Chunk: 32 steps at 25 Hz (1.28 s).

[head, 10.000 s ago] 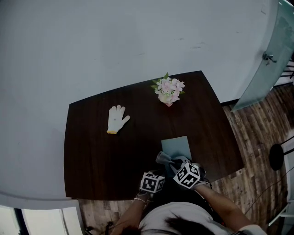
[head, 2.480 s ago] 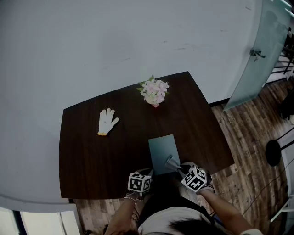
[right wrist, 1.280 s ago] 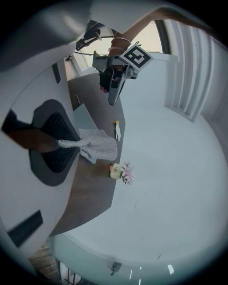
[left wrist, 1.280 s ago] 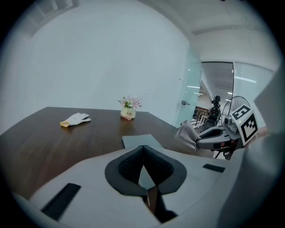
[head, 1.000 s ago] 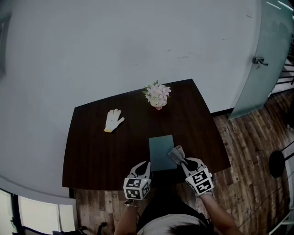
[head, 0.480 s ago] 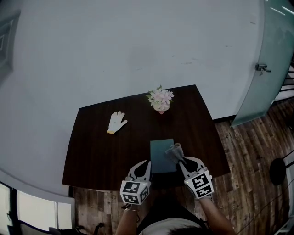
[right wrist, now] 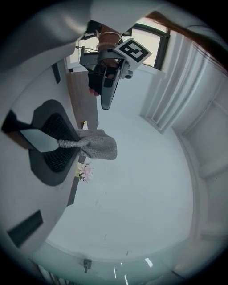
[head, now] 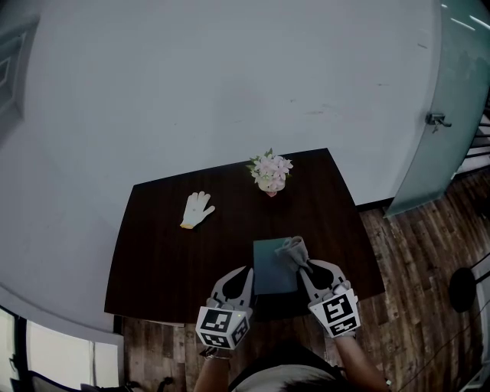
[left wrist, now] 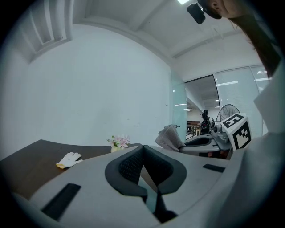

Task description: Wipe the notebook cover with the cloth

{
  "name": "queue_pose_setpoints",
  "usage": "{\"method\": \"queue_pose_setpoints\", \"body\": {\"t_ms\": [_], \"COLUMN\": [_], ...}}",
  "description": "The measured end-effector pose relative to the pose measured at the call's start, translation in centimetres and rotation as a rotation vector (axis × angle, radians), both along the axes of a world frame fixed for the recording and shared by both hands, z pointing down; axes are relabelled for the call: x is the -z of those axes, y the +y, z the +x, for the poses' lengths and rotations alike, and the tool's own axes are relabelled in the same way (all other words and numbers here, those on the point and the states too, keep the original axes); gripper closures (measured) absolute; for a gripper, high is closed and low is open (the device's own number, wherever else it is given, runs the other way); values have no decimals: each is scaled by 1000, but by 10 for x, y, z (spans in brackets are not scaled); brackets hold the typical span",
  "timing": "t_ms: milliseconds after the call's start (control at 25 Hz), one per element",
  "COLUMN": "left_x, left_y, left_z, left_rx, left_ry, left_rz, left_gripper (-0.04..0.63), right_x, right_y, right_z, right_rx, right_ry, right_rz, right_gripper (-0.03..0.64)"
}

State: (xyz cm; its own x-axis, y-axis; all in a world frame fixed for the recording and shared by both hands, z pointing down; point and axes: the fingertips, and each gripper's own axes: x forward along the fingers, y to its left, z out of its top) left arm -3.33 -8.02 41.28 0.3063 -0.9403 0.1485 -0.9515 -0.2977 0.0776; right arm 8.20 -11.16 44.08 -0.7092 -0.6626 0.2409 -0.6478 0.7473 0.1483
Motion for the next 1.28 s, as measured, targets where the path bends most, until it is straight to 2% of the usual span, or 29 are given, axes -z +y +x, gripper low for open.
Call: {"method": "queue_pose_setpoints", "body": {"t_ms": [560, 720, 1280], "left_x": [39, 46, 57], "left_y": [20, 26, 49], "left_z": [-10, -15, -34], "left_rx": [-46, -50, -65], "left_ry": [17, 25, 34], "left_rz": [64, 75, 96], "left_gripper": [577, 577, 577], "right_x": [46, 52, 64], "right_y": [22, 28, 52], "right_z": [-13, -18, -37], "right_rx": [-48, -40, -67], "right_ry": [-41, -28, -20], "right_rz": [54, 99, 116], "right_gripper": [574, 575, 575]}}
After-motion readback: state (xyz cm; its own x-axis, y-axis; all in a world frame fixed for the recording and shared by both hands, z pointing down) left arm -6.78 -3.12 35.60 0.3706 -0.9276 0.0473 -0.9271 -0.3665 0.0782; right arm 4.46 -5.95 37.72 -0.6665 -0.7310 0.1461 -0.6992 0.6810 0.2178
